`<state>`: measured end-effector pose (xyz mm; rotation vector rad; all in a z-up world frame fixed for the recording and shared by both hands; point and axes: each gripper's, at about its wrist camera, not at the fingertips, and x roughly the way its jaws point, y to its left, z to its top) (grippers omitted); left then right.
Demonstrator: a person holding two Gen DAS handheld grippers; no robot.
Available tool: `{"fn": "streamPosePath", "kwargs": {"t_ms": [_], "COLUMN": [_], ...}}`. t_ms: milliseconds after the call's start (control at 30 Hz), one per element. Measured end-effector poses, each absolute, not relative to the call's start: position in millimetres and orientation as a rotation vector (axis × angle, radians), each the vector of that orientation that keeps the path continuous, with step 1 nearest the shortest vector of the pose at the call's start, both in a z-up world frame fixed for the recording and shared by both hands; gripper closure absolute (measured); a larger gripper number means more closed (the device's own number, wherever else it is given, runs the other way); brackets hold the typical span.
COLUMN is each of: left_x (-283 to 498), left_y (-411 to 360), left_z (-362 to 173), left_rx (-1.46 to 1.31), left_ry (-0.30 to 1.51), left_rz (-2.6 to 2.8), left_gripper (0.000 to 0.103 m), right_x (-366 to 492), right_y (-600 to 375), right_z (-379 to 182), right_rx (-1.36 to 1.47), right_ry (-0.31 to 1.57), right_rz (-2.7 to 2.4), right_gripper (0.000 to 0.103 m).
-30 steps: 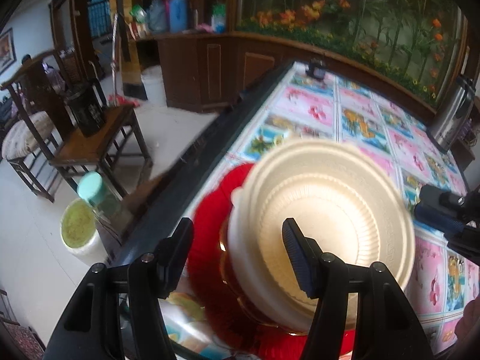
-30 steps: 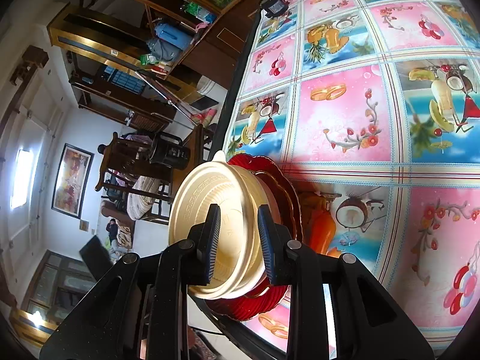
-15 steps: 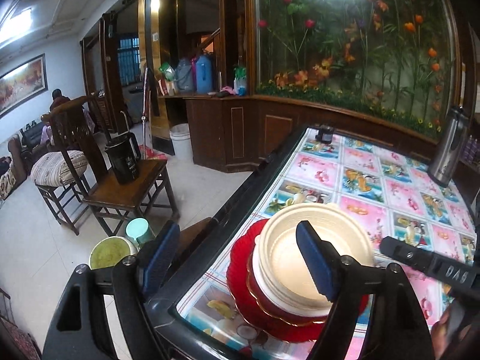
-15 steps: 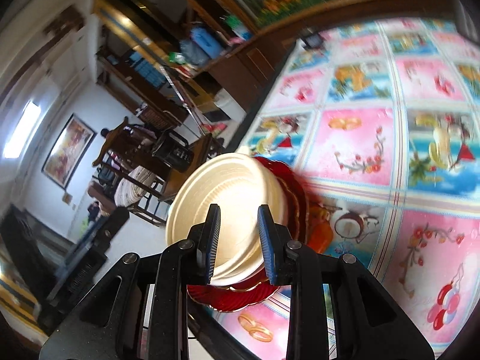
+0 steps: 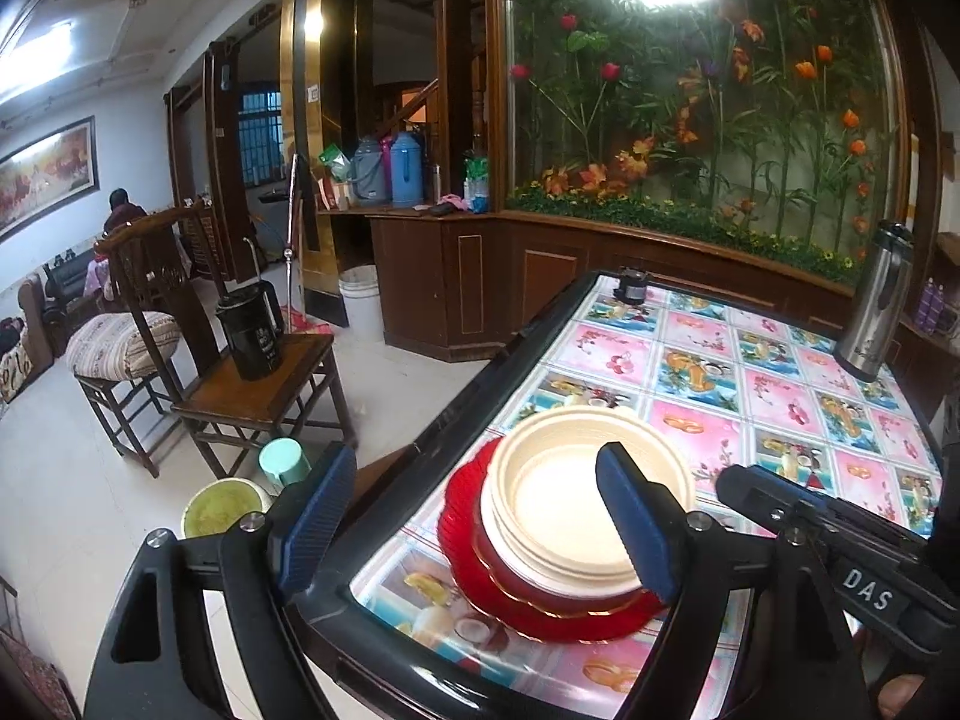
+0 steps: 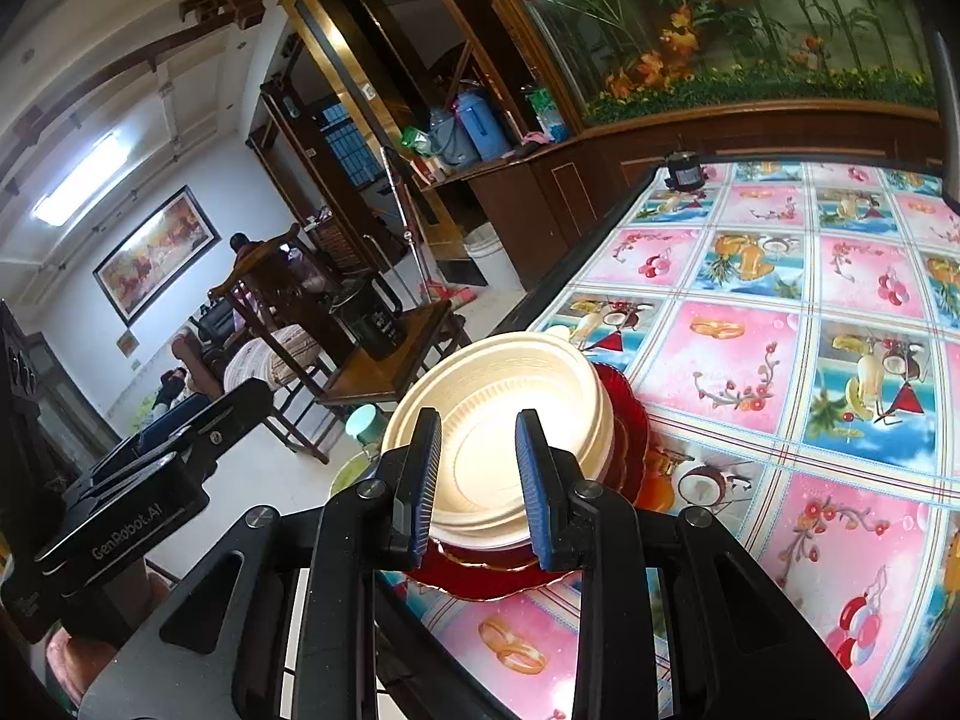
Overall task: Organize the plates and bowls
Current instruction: 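Open both tools and lift them off the beige bowl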
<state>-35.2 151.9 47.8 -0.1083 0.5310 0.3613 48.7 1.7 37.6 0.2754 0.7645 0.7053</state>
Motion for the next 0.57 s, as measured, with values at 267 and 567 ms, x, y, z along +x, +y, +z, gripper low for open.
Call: {"fn": "streamPosePath", "kwargs": {"t_ms": [267,567], "left_x": [-37,-34], "left_y": [146,150], "left_z": [42,35], "left_rx": [-0.145,-0.141], "left_ry": [0.554,0.574], "left_rz": [0.318,0.338], "left_gripper": [0.021,0.021], "right_x": [44,46], "right_y": [5,15], "right_z": [40,39], "right_rx": [0.259,0.243], "right_ry": [0.748,0.764], "right_rz": [0.722,0.722], "right_gripper": [0.077,0.077]}}
